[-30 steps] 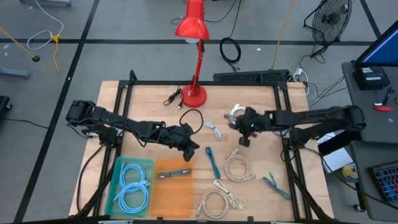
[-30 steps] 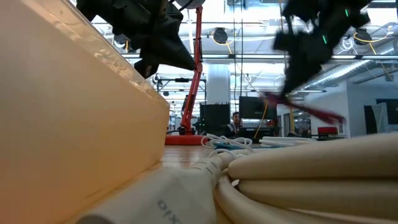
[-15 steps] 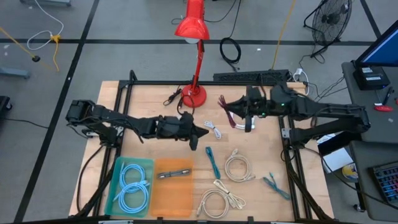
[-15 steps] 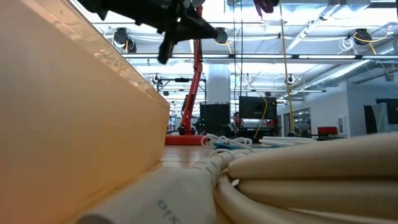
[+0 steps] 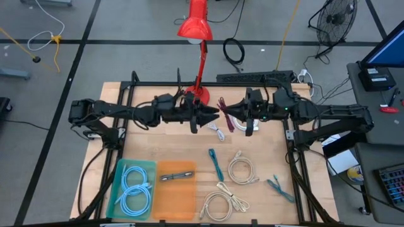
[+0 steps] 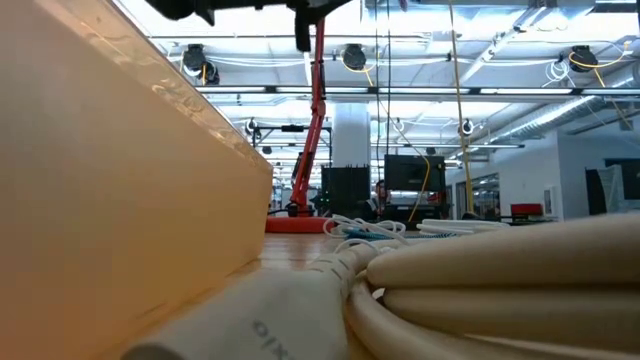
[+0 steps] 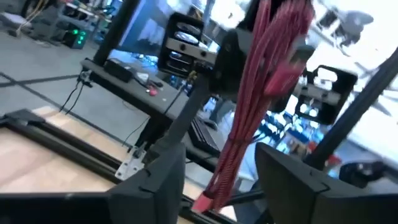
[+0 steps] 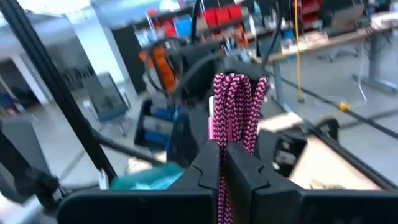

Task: Pick & Place USB Port
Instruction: Put the pink USB cable into the orange bin

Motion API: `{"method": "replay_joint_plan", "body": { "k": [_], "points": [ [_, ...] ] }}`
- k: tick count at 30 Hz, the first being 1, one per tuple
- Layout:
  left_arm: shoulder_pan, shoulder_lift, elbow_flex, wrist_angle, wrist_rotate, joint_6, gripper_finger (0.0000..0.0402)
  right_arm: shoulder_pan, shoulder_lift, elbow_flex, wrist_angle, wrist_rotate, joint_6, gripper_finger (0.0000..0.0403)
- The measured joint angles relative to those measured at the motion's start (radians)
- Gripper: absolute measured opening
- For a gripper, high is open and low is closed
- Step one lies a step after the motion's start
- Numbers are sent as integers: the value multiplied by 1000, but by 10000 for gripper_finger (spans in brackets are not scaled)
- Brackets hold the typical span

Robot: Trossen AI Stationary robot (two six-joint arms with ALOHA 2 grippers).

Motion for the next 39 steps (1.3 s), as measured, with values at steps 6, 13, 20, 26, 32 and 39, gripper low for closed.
{"method": "replay_joint_plan", "body": {
  "k": [6, 13, 20, 26, 32, 39],
  "points": [
    [-23, 6, 73, -109, 2, 109, 224, 6, 10, 0, 52, 20, -6, 0],
    [-26, 5, 87, -115, -9, 121, 225, 6, 23, 0, 108, 22, 4, 0],
    [-26, 5, 87, -111, -30, 122, 225, 12, 65, 0, 163, 23, 5, 0],
    [-35, 5, 87, -139, -29, 105, 186, 13, 68, 0, 184, 26, -7, 0],
    [-39, 5, 87, -148, 10, 102, 85, 13, 67, 0, 223, 27, -29, 0],
    [-39, 5, 87, -147, 30, 102, 13, 14, 68, 0, 222, 48, -29, 0]
  ]
}}
